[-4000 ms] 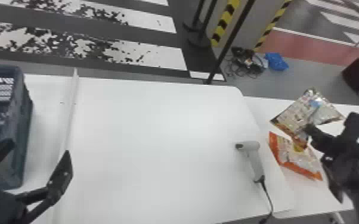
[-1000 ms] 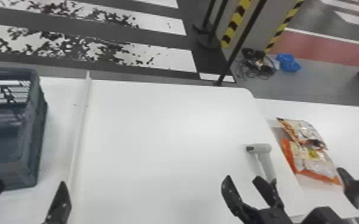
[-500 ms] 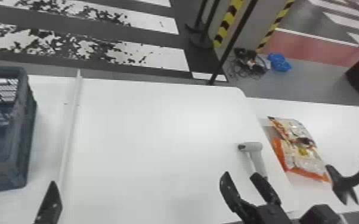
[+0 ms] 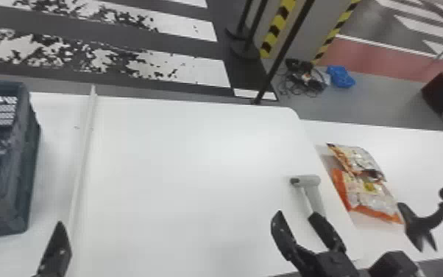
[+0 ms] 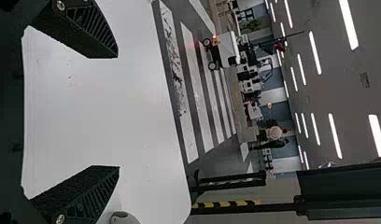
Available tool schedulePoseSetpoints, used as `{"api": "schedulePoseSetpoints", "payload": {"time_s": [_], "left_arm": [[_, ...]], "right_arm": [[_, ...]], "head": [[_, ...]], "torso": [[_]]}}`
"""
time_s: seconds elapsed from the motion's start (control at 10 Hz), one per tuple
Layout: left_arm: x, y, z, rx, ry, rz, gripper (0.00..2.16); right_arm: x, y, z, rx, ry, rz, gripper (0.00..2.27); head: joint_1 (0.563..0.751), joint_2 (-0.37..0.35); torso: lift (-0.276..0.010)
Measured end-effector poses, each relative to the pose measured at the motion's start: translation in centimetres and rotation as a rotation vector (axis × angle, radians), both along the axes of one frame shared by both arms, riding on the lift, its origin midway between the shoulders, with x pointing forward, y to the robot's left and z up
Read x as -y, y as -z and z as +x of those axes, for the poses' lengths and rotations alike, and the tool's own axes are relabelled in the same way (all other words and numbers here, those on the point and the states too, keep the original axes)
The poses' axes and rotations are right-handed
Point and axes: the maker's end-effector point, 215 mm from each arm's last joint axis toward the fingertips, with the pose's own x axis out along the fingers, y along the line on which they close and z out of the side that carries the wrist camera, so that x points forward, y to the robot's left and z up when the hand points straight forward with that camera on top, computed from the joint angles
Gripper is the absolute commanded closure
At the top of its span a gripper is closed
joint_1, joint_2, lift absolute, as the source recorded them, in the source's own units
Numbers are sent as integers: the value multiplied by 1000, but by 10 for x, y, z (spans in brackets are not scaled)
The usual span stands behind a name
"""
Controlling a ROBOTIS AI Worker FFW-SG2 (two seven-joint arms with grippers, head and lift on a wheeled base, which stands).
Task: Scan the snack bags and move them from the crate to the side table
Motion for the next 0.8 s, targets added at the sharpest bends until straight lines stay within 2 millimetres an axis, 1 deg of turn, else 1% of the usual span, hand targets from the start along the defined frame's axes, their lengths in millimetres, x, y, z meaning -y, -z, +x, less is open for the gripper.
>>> {"api": "schedulePoseSetpoints", "payload": {"time_s": [0.8], "left_arm": [[1,2,0,-3,2,-2,80]], "right_arm": [[4,-7,1,22,9,-1,73]], "head": [[695,-350]], "torso": [[-87]]}}
